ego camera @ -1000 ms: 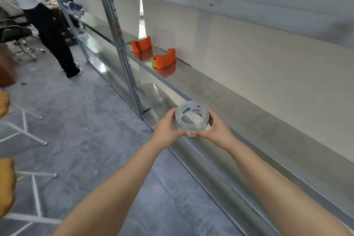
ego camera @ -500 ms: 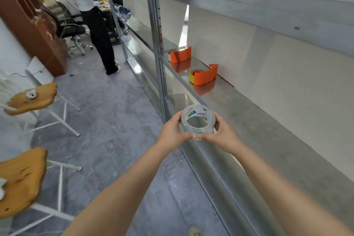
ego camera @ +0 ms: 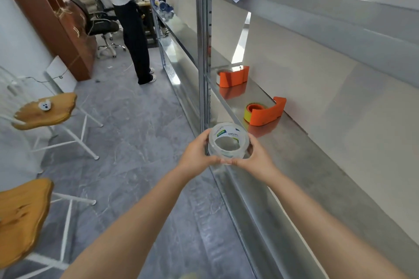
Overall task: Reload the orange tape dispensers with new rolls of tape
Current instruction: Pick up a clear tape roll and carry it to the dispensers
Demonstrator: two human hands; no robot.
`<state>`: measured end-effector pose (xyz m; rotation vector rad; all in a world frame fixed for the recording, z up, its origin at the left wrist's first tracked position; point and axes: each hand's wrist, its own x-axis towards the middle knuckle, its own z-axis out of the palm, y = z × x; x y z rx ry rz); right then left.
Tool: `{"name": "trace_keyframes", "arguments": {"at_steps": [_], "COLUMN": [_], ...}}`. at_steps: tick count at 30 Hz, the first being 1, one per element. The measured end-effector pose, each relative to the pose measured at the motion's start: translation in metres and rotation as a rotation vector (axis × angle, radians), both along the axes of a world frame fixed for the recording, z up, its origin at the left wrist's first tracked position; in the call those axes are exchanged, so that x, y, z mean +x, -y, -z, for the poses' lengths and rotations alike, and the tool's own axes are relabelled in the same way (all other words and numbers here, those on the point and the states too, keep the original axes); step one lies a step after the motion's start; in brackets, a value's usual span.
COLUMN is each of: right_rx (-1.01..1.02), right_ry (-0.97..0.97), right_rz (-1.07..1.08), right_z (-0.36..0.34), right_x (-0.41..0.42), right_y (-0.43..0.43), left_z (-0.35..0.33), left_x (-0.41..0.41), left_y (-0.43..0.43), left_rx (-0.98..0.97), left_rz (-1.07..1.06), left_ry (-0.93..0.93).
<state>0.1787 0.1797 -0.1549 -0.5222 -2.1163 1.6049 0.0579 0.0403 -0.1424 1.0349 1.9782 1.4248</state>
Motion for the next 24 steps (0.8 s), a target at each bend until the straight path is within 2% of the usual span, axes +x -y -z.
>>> {"name": "trace_keyframes", "arguments": {"at_steps": [7, 16, 24], "right_rx": [-0.012, -0.044, -0.014], "right_ry": [-0.021, -0.018, 0.019], "right_rz": [0.068, 0.281, 0.440], "right_z": [0.003, 0.003, 0.005], "right_x": [-0.078, -0.184, -0.233], "right_y": [-0.017, -0.018, -0.038], "left_z": [-0.001, -0.007, 0.003], "left_x": [-0.086, -0.216, -0.280], "left_y": [-0.024, -0.056, -0.103], "left_rx": [-0.043, -0.084, -0.103], "left_rz": [0.058, 0.234, 0.381], "left_ry": [-0.047, -0.148, -0.159]}}
